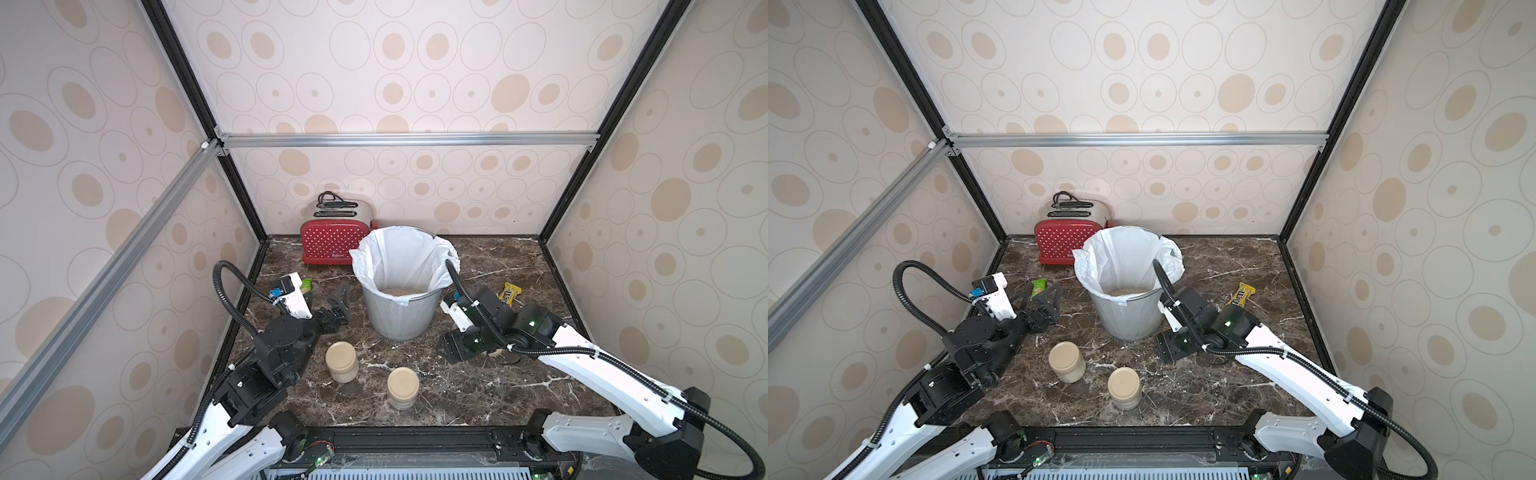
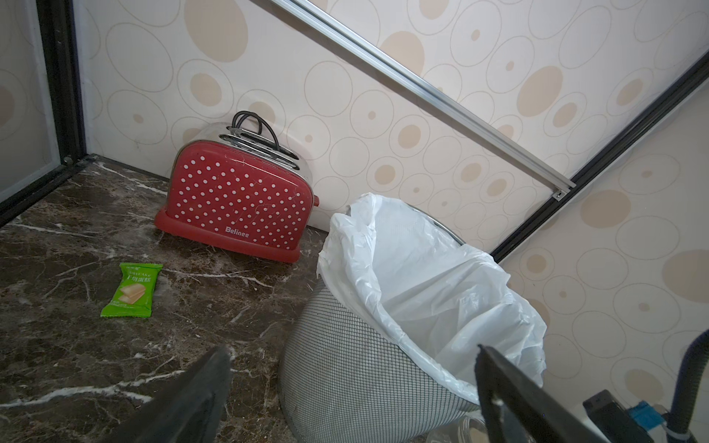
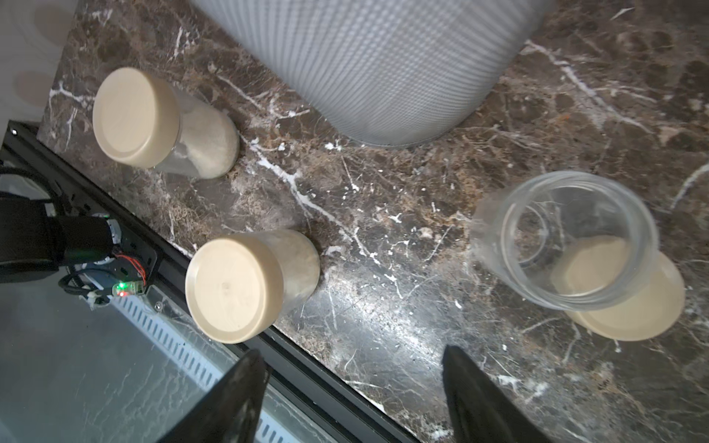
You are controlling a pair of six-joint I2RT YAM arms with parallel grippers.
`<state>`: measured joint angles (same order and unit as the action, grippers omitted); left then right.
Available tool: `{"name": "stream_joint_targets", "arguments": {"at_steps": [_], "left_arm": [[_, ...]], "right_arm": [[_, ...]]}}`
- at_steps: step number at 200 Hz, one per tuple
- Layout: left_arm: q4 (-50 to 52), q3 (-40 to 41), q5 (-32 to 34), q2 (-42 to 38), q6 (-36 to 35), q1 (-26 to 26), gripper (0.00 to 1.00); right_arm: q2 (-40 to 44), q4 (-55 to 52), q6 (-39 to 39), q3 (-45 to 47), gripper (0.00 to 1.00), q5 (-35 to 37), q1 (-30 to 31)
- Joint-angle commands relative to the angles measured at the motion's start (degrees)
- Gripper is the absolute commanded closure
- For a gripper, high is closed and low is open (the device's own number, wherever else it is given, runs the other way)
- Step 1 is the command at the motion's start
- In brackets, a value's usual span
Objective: Empty moldy rice from jars
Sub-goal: Pick up the jar from the center of the board.
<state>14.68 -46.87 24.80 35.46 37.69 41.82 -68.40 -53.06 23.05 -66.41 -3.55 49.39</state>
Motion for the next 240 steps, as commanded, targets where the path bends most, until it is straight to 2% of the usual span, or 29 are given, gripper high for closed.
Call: {"name": "stream_joint_targets", "arguments": {"at_steps": [1,34,63,110,240], "left_arm": [[0.06,0.15,0.96,-0.29,0.92,0.02,0.01],[0.12,0.64,1.03,-0.41,1.42,0.01,0.01],[0.27,0.77,1.21,-0.51,1.58,0.02,0.01],[0.3,0.88,1.14,-0.34,1.7,0.03,0.01],[0.71,1.95,1.3,-1.36,2.3,0.01,0.01]], "right_arm": [[-2.31,0.9,0.15,-1.02,0.21,3.14,3.61],[-5.41,2.53,1.15,-1.23,0.14,4.37,7.61],[-7.79,3.32,2.32,-1.51,0.0,5.4,11.81],[-12.65,2.72,2.62,-3.8,0.0,8.1,17.25],[-22.86,3.57,1.38,-6.91,0.0,8.71,21.98]]}}
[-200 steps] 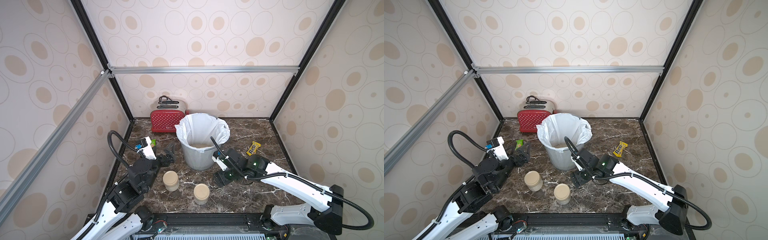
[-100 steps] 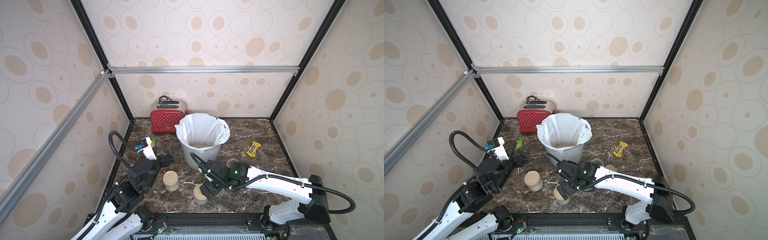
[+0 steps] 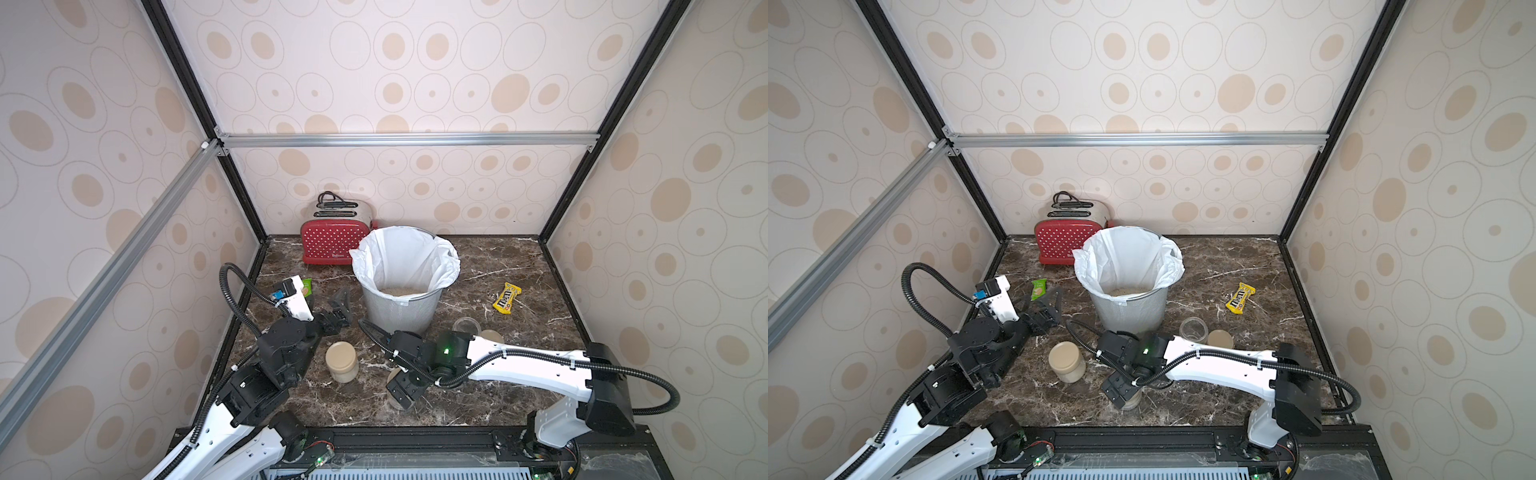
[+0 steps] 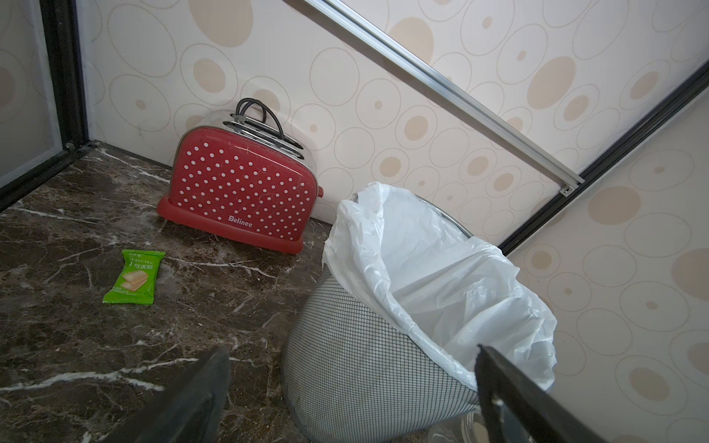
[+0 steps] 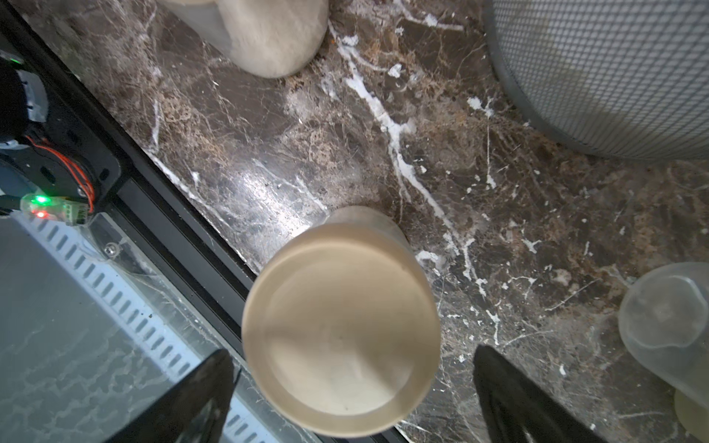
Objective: Empty moldy rice from jars
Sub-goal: Pick up the jar from the center of the board.
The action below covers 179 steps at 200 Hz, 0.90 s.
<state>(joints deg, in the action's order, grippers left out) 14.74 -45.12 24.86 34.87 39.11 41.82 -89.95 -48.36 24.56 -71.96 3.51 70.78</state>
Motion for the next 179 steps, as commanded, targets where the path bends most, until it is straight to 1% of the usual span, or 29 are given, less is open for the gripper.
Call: {"name": "stream_joint_targets", "arguments": {"at_steps": [1,60,113,127,142,179], "left_arm": [[0.64,0.21,1.24,-0.81,0.92,0.01,0.01],[1.17,0.39,1.54,-1.37,0.79,0.01,0.01],[1.34,0.48,1.93,-1.41,0.78,0.01,0.01],[1.47,0.39,2.2,-1.47,0.79,0.01,0.01],[1.78,0.3,2.78,-1.58,0.83,0.06,0.01],[0.96,0.82,3.38,-1.97,0.98,0.02,0.01]], "right_arm": [[-1.38,-1.13,-0.13,-1.44,0.0,1.66,0.67],[-5.51,0.17,-0.36,-1.15,0.0,0.32,0.84],[-9.55,0.03,0.66,-1.79,0.01,2.15,0.79],[-10.3,-0.49,0.92,-1.96,0.04,2.33,0.76],[-10.59,-1.15,1.26,-1.77,0.09,2.66,0.82],[-8.96,-1.56,1.67,-0.76,0.21,4.66,0.84]]}}
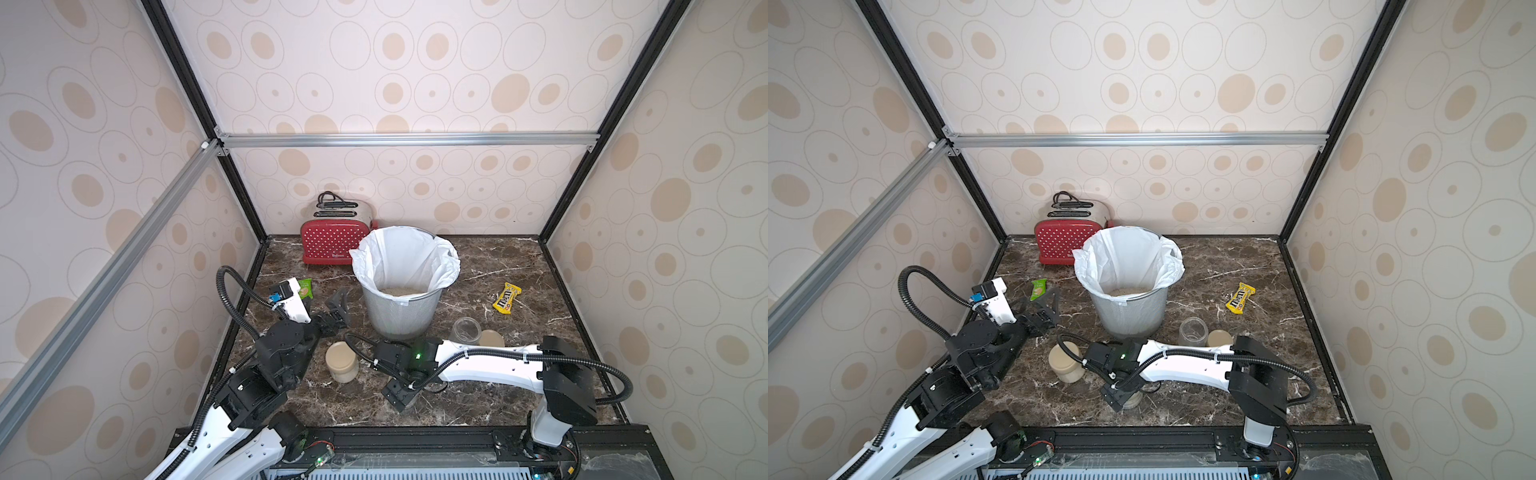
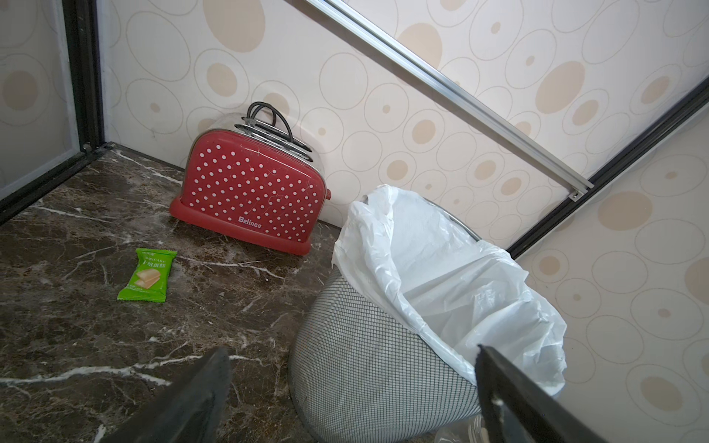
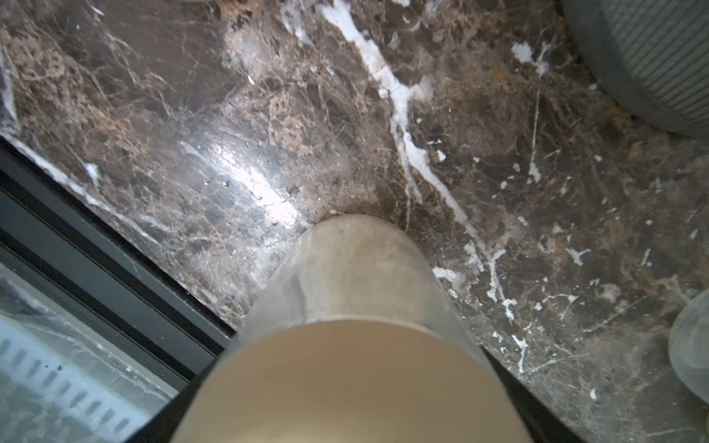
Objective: Empty moldy rice from jars
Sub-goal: Pick up the jar from the center of the board.
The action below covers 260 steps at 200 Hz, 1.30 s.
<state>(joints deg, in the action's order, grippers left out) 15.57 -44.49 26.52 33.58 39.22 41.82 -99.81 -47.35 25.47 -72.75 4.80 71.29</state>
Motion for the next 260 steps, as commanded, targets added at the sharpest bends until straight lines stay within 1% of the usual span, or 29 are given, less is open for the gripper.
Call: {"name": "stream_joint_targets", "arguments": {"at_steps": [1,33,51,73,98,138,158,190,200,223,260], "left_arm": [[0.1,0.23,1.71,-0.65,0.91,0.02,0.01],[-1.0,0.62,1.25,-0.53,0.55,0.01,0.01],[-1.64,0.81,0.4,-0.36,-0.43,0.01,0.01],[-2.08,0.57,-1.52,-0.31,-3.16,0.06,0.01],[-0.73,-0.62,-4.34,0.06,-7.92,0.06,0.01],[5.16,-4.33,-13.26,3.32,-18.86,0.01,0.01],[9.13,-6.78,-20.62,6.56,-24.32,0.16,0.01],[12.67,-7.73,-30.09,9.54,-29.87,0.15,0.01],[13.04,-7.44,-33.73,9.57,-32.15,0.32,0.01],[14.89,-6.63,-39.01,9.18,-37.0,1.59,0.01],[14.57,-5.94,-43.96,9.95,-39.77,1.87,0.01]], "right_arm": [[0.96,-2.57,0.82,0.0,0.21,3.46,0.34],[3.04,-3.45,0.76,-0.59,0.28,5.21,0.25],[4.64,-4.3,0.5,-1.11,0.3,5.65,-0.11],[8.24,-4.83,0.45,-1.18,0.34,4.82,-1.66],[13.58,-4.24,0.62,-0.49,0.37,1.89,-4.44],[22.61,-3.03,2.71,1.98,0.37,-4.46,-10.59],[26.94,-2.03,3.91,3.9,0.37,-8.49,-14.04],[32.89,-0.37,4.75,6.87,0.39,-14.69,-18.89],[34.19,-0.61,4.84,7.43,0.4,-15.92,-20.28],[36.43,-0.47,4.41,8.06,0.4,-20.31,-22.48],[36.18,-0.04,3.37,5.55,0.41,-24.49,-23.24]]}}
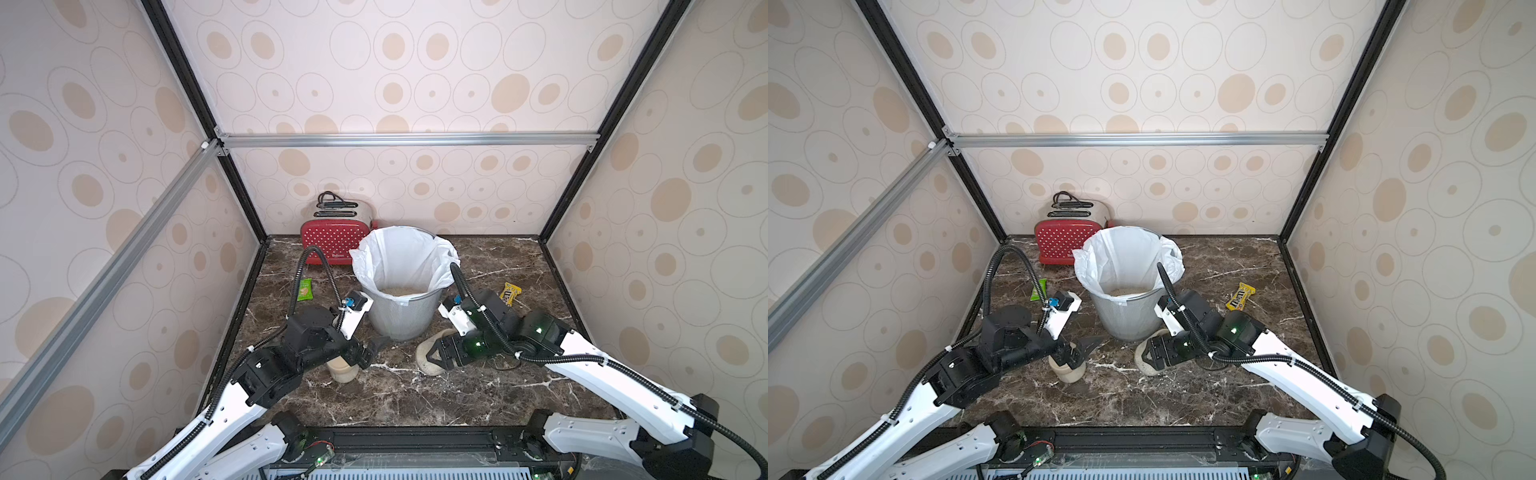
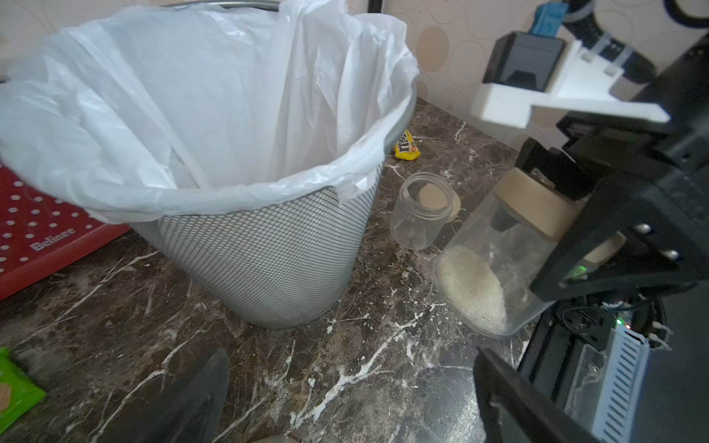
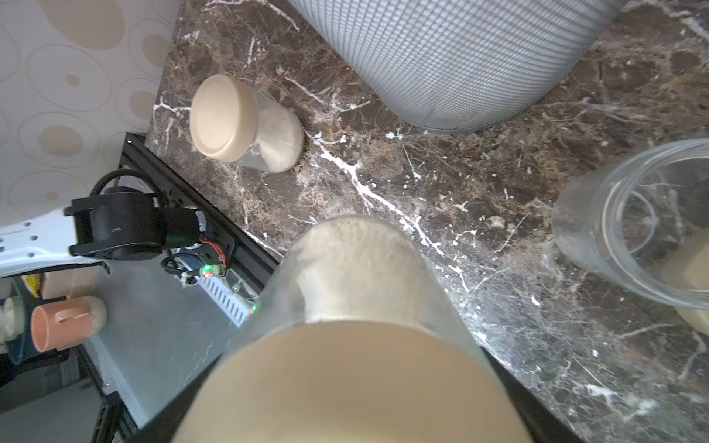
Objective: Empty moldy rice from jars
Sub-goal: Pick up the jar from the center of the board.
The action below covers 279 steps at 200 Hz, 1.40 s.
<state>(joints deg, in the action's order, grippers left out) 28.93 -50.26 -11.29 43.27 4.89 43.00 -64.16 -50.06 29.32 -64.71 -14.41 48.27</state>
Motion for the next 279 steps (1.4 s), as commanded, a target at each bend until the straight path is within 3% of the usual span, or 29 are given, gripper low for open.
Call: {"name": "stream_joint_targets", "arguments": {"at_steps": [1,57,113,156,279], "left_arm": [[1.22,-0.18,-6.26,0.34,-5.46,0.68,0.01],[-0.81,-2.09,-6.36,6.12,-9.22,3.87,0.01],[-7.38,-2.72,-8.18,9.8,-8.69,4.64,0.01],[-7.72,-3.81,-8.25,13.37,-9.44,9.14,0.01],[-16.03,-3.62,-9.2,16.29,-5.68,9.18,0.01]], "right_arm": [[0.53,2.68,-0.49,-2.64,0.41,-5.36,-0.25],[-3.18,4.96,-1.41,-9.31,0.43,-10.77,-0.35],[-6.7,8.02,-1.59,-12.92,0.44,-15.09,-0.2],[-7.77,9.17,-1.78,-13.71,0.45,-16.21,-0.2],[-3.69,17.27,1.31,-10.26,0.46,-25.38,-0.25]]}}
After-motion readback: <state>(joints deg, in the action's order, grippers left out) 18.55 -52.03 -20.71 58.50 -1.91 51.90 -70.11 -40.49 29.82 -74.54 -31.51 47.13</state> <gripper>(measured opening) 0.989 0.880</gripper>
